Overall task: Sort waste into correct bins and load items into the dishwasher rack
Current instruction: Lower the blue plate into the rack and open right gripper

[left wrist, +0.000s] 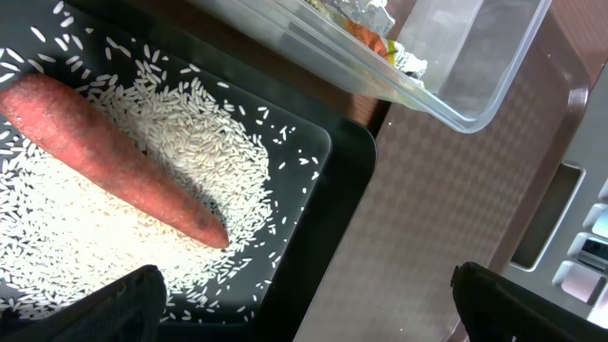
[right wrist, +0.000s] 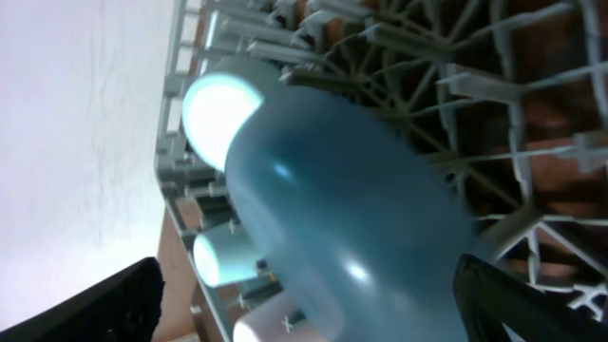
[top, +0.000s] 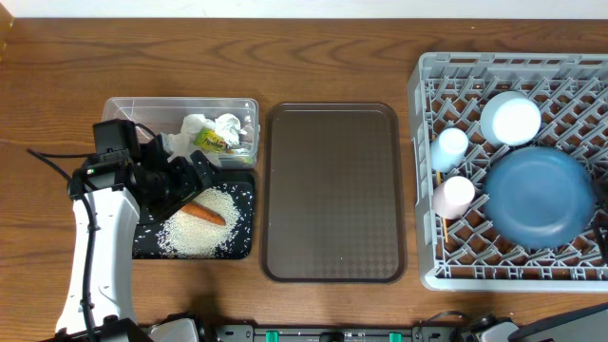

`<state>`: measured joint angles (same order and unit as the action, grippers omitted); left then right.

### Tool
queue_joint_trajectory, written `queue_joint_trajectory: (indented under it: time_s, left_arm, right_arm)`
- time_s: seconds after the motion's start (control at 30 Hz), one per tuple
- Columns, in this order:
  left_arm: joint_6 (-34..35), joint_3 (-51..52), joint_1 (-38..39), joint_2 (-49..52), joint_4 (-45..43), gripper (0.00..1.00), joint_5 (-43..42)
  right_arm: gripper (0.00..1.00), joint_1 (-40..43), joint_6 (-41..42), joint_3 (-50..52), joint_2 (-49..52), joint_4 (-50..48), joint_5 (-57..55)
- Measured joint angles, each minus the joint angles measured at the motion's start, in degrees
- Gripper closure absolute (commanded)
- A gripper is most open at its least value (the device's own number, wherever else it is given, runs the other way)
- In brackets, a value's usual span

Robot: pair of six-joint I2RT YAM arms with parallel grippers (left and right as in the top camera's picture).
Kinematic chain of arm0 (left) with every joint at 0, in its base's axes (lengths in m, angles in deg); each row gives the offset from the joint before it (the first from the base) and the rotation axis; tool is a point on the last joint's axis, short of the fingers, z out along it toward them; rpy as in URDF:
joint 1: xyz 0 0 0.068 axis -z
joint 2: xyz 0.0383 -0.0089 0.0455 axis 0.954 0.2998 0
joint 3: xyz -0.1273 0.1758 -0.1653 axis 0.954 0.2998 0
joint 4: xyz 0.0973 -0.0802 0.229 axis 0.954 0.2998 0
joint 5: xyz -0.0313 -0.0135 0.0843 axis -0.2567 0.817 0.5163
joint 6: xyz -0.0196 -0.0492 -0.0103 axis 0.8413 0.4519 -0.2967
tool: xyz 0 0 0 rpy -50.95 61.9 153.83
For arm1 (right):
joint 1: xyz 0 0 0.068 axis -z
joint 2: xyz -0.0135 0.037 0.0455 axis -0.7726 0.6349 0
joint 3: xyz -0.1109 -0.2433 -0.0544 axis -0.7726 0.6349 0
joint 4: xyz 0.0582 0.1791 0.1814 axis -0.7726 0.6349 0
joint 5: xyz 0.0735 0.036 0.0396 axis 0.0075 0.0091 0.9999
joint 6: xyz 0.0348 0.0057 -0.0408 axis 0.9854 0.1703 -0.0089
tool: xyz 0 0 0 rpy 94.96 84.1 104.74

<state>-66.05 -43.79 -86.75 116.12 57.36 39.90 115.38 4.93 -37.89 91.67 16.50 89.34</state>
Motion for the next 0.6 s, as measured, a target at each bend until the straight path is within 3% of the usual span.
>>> queue_joint_trajectory:
  time_s: [0.33, 0.6]
  left_arm:
    - [0.0, 0.0, 0.0, 0.0, 0.0, 0.01, 0.0]
    - [0.0, 0.0, 0.0, 0.0, 0.0, 0.01, 0.0]
  right_arm:
    - [0.01, -1.6, 3.6, -0.1, 0.0, -2.3, -1.8]
    - [0.01, -13.6, 0.1, -0.2, 0.0, -2.3, 0.1]
